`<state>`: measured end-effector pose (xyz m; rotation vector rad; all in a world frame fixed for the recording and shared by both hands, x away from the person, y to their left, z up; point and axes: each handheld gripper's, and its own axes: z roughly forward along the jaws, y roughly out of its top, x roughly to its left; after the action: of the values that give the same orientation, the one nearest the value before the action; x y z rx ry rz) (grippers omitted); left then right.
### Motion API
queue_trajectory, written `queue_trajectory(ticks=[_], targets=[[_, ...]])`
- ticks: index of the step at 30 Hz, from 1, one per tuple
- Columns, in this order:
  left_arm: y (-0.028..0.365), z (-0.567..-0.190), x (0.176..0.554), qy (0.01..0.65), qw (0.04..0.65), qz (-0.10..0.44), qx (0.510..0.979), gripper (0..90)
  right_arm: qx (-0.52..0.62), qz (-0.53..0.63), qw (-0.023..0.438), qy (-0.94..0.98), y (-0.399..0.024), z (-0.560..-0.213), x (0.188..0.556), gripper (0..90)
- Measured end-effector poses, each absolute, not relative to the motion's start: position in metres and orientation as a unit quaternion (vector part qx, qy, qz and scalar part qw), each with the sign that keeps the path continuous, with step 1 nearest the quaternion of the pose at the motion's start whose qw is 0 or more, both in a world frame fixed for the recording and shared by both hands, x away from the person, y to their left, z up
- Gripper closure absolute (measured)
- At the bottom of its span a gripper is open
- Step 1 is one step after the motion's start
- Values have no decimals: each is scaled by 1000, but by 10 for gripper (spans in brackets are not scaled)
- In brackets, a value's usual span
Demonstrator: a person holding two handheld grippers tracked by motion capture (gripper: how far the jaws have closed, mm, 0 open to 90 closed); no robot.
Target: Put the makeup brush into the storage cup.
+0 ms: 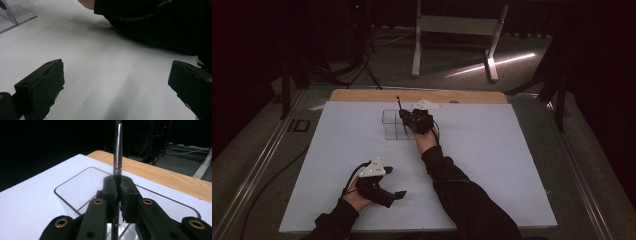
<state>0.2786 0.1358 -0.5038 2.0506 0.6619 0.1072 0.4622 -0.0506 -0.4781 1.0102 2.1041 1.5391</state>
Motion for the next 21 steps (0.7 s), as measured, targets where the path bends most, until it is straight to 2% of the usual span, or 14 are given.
queue_trajectory(ticks=[3,4,6,7,8,9,10,11,14,19,20,21], targets=[[136,-504,279,271,472,44,838,20,357,543,167,741,-50,-477,462,805],[136,-504,279,270,473,43,838,19,362,549,155,738,-50,-474,461,687],[136,-504,279,271,473,43,838,20,362,549,157,737,-50,-471,461,622],[136,-504,279,271,473,43,837,20,362,549,157,737,-50,-471,461,622],[136,-504,279,271,473,43,837,20,365,553,158,733,-51,-469,460,513],[136,-504,279,271,473,43,837,19,365,553,158,733,-51,-469,460,513],[136,-504,279,270,472,42,838,19,372,554,157,728,-52,-467,461,420],[136,-504,279,270,472,42,838,19,372,554,157,728,-52,-467,461,420],[135,-504,279,271,471,41,839,19,379,554,148,726,-54,-463,461,290],[136,-504,279,270,472,42,838,20,375,564,144,721,-56,-456,460,248],[136,-504,279,270,472,42,838,19,373,560,141,727,-57,-453,460,196],[136,-504,279,270,472,42,838,19,373,560,141,727,-57,-453,460,196]])
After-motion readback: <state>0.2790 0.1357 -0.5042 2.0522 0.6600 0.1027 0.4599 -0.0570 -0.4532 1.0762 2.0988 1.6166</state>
